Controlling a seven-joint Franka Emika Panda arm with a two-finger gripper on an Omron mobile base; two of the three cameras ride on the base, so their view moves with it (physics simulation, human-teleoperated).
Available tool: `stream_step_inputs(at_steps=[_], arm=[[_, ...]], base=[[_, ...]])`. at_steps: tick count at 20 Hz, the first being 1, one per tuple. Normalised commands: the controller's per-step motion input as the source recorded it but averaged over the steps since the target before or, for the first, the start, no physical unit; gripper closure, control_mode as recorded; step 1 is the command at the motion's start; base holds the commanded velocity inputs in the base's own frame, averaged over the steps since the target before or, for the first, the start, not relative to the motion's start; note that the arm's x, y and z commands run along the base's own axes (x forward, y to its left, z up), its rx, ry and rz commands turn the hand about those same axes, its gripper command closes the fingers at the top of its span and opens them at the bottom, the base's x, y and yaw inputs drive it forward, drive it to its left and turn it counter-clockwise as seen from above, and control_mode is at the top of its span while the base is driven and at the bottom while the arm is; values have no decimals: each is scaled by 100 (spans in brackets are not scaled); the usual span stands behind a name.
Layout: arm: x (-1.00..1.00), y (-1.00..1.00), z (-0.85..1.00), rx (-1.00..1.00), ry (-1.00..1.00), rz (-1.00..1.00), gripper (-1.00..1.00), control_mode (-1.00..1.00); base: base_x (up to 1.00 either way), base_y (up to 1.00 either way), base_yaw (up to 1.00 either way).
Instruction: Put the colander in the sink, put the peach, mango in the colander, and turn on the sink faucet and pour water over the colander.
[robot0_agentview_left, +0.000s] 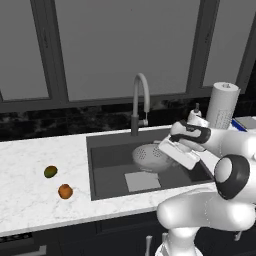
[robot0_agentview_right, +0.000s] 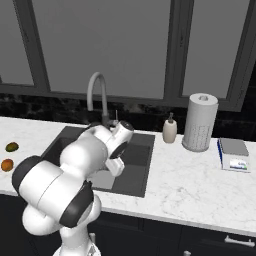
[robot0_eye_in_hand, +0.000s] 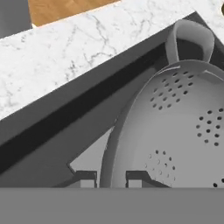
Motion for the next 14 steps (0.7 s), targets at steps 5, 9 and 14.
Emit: stream_step_inputs(at_steps=[5, 9, 14], arm=[[34, 9, -52, 2, -6, 1, 100, -100], [13, 25, -63, 0, 0, 4, 100, -100], [3, 11, -28, 2, 0, 12, 100, -100]], base=[[0, 0, 0], [0, 0, 0], [0, 0, 0]])
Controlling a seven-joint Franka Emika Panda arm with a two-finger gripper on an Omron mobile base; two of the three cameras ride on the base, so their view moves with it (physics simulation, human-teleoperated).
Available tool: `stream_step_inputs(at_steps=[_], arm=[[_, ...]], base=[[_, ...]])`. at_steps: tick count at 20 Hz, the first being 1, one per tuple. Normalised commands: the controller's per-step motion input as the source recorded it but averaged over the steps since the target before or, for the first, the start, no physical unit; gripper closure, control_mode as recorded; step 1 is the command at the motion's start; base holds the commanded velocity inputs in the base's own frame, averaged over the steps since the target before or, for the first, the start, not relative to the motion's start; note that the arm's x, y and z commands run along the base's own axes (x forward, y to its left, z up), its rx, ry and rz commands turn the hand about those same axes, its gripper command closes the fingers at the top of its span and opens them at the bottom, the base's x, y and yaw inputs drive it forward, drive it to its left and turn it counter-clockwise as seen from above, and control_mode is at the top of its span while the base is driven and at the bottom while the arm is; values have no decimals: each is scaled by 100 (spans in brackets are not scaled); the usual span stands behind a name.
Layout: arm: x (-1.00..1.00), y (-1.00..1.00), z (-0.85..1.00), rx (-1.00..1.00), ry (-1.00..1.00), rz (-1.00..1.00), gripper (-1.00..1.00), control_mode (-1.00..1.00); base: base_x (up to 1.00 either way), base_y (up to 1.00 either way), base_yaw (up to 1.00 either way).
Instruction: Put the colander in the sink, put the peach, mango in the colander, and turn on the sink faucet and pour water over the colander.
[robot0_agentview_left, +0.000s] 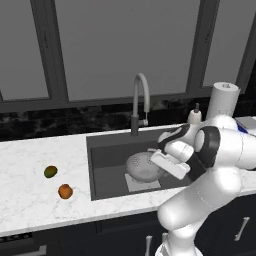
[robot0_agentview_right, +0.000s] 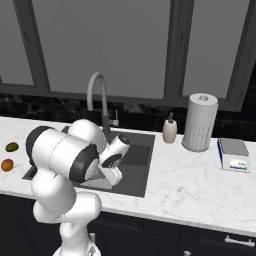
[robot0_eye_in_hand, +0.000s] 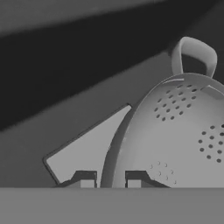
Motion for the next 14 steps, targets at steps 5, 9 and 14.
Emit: stream_step_inputs(at_steps=[5, 9, 14], arm=[[26, 0, -15, 1, 0, 15, 100, -100], [11, 12, -24, 0, 0, 13, 100, -100], [11, 18, -37, 0, 1, 9, 100, -100]], base=[[0, 0, 0], [0, 0, 0], [0, 0, 0]])
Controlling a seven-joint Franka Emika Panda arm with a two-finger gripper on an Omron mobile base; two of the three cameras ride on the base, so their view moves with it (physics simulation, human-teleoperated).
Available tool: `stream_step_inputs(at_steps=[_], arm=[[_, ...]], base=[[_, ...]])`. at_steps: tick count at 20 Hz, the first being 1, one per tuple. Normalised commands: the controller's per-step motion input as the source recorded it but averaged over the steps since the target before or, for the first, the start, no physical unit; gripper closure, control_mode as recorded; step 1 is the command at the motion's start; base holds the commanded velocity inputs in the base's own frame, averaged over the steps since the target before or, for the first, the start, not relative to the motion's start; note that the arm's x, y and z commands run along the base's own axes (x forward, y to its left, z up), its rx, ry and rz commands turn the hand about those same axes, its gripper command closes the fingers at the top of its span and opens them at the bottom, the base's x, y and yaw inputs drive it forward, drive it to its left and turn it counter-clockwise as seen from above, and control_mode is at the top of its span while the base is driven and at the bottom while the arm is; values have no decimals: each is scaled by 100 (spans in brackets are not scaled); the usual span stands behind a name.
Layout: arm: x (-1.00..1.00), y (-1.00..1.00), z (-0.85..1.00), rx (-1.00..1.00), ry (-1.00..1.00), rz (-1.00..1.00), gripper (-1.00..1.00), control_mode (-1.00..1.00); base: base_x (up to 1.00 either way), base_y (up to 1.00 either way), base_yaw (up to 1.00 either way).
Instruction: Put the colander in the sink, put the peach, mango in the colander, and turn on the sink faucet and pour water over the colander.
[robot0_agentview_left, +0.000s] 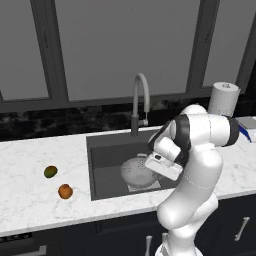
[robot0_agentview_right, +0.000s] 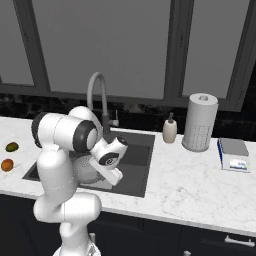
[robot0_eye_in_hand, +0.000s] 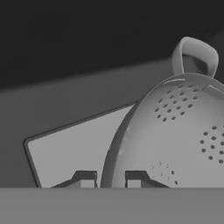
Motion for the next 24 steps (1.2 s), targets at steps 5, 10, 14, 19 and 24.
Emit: stream_step_inputs(at_steps=[5, 10, 14, 19, 24], arm=[[13, 1, -46, 0, 0, 3, 100, -100], [24, -21, -39, 0, 0, 0, 100, -100], [35, -8, -11, 0, 0, 0, 100, -100], [2, 0, 14, 0, 0, 0, 100, -100], [0, 0, 45, 0, 0, 0, 100, -100]], base=[[0, 0, 0], [0, 0, 0], [0, 0, 0], [0, 0, 0], [0, 0, 0]])
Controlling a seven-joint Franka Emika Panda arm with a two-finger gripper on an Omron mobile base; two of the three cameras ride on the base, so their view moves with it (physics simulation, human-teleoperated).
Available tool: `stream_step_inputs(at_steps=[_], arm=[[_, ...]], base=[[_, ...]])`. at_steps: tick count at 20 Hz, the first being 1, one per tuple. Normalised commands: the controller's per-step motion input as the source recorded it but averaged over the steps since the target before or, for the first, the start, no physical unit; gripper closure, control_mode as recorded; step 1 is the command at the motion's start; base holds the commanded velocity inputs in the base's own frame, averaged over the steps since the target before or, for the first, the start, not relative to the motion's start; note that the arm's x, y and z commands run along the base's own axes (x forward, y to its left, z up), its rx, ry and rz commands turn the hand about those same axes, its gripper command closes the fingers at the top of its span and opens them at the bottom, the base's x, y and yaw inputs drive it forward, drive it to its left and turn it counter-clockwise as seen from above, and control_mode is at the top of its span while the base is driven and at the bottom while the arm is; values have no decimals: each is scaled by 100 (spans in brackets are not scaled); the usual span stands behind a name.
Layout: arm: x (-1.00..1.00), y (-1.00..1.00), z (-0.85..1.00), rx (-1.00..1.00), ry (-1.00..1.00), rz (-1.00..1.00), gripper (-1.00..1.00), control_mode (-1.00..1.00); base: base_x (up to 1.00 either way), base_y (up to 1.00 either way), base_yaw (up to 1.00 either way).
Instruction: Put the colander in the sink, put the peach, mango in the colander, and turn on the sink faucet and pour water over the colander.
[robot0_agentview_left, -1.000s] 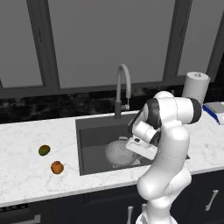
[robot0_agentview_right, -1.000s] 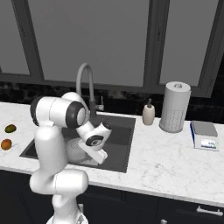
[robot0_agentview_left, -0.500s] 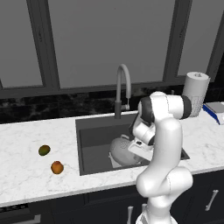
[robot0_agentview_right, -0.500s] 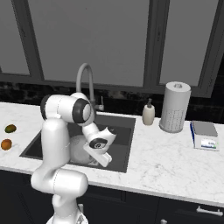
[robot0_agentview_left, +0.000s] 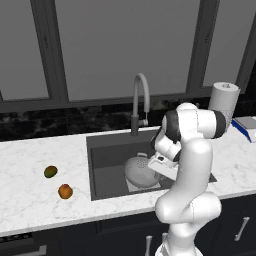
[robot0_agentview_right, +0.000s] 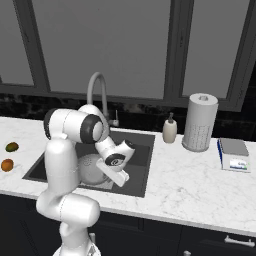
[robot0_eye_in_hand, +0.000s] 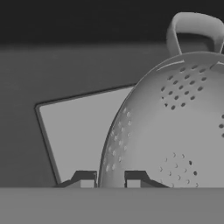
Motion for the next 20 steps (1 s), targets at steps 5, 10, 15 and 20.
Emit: stream_step_inputs(at_steps=[5, 10, 15, 20], arm=[[-11, 0, 36, 0, 0, 0, 100, -100], [-62, 0, 7, -4, 0, 0, 100, -100], [-37, 0, 2, -8, 0, 0, 100, -100], [8, 0, 16, 0, 1, 0, 100, -100]], base=[[0, 0, 0], [0, 0, 0], [0, 0, 0], [0, 0, 0]])
